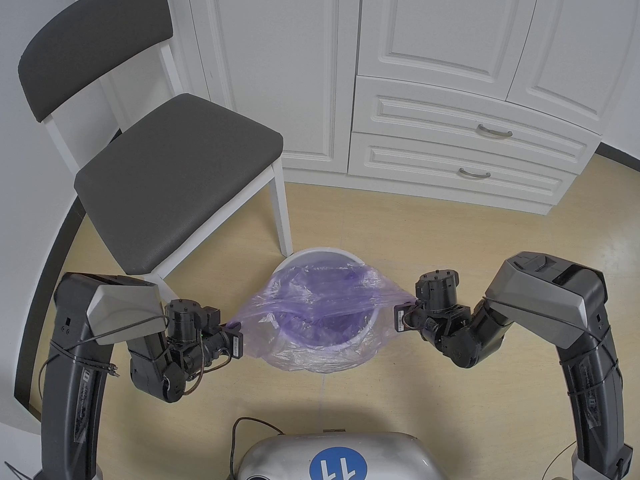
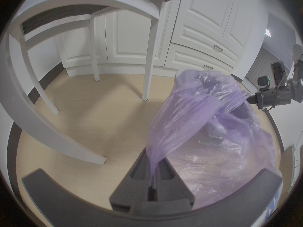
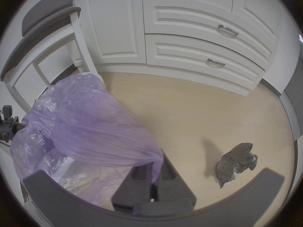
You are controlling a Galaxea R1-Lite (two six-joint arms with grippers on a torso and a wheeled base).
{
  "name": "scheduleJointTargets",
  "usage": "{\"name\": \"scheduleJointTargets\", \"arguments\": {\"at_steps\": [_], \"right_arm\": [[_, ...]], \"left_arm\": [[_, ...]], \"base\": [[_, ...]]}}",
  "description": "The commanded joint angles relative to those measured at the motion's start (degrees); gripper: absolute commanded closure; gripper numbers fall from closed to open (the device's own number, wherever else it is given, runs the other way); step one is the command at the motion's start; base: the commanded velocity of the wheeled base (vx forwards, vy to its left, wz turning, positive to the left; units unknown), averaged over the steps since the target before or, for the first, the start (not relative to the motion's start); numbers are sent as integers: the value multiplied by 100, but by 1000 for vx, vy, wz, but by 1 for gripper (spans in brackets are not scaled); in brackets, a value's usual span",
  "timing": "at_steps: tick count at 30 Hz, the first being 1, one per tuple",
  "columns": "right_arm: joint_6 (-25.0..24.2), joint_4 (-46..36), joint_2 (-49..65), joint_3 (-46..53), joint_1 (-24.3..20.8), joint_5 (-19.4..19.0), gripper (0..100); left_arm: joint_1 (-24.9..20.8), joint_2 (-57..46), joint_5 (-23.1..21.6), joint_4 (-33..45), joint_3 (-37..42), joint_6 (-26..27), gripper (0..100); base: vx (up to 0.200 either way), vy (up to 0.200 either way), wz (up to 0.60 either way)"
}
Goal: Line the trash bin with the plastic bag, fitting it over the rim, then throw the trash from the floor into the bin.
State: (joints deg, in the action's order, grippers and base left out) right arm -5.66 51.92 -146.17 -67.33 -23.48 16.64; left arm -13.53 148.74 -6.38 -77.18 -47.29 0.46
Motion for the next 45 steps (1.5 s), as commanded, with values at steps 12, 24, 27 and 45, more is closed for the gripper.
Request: {"name": "scheduleJointTargets", "arguments": {"at_steps": [12,24,27,45], "right_arm": [[627,-33,932,827,406,-38,100],[821,-50,835,1029,353,-47,100],[821,-42,756,976,326,-47,100],[557,407,510,616,256,-47,100]], "left_arm": [[465,-1673,-400,1144,800,428,100],[255,-1558,-531,1583,976,762,100],[211,-1347,-505,1557,914,762,100],[316,-1049,-461,1416,633,710,100]], "base": [[0,0,0],[0,0,0],[0,0,0],[0,0,0]]}}
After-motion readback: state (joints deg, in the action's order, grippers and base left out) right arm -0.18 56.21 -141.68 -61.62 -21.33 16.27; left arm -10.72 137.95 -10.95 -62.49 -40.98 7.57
